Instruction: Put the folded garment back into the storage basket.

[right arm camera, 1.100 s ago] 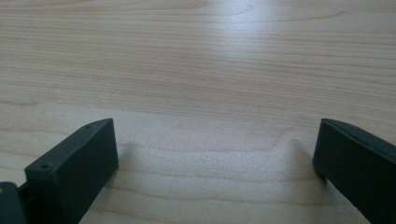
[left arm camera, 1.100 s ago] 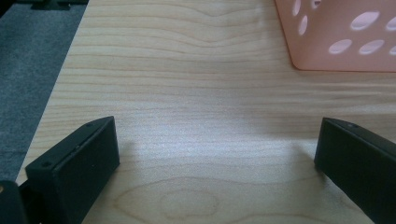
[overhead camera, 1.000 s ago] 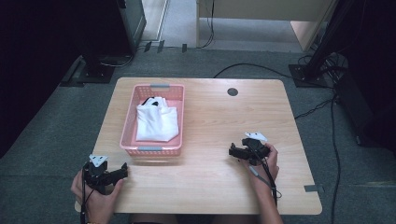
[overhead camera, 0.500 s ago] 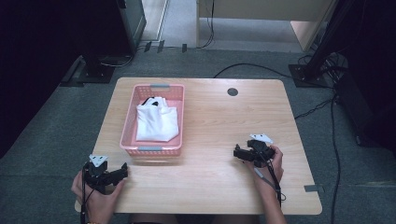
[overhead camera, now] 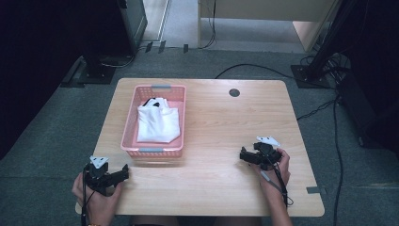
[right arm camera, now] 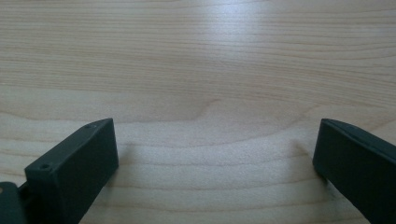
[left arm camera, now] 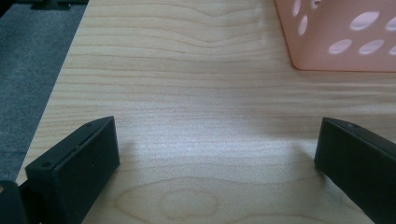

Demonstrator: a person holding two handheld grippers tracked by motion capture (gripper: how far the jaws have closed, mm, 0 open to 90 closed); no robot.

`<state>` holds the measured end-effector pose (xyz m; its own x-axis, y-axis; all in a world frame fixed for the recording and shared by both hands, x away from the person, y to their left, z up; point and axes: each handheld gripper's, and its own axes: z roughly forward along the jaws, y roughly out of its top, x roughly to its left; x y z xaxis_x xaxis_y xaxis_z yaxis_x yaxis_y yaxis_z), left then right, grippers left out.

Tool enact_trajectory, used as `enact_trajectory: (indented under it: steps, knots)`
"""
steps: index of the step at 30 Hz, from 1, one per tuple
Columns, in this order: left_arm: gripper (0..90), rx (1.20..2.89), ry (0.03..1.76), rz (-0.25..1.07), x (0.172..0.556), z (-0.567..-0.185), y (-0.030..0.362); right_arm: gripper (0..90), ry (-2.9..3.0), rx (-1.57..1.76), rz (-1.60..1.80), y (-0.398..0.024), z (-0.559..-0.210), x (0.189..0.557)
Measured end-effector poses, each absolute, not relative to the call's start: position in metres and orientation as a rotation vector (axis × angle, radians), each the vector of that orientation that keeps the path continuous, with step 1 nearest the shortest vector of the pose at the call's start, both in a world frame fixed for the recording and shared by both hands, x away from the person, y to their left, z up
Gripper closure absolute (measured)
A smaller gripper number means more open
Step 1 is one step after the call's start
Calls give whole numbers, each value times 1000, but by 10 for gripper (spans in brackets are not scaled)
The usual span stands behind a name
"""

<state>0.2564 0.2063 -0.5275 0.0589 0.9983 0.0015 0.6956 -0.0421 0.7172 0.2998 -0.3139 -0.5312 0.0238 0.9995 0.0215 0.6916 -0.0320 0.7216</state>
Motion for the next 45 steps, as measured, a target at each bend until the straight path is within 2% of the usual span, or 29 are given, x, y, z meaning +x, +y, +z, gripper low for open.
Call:
enact_trajectory:
  steps: [45]
  knots:
    - [0, 1795, 1691, 717, 256, -527, 206, 0, 1648, 1828, 726, -362, -532, 272]
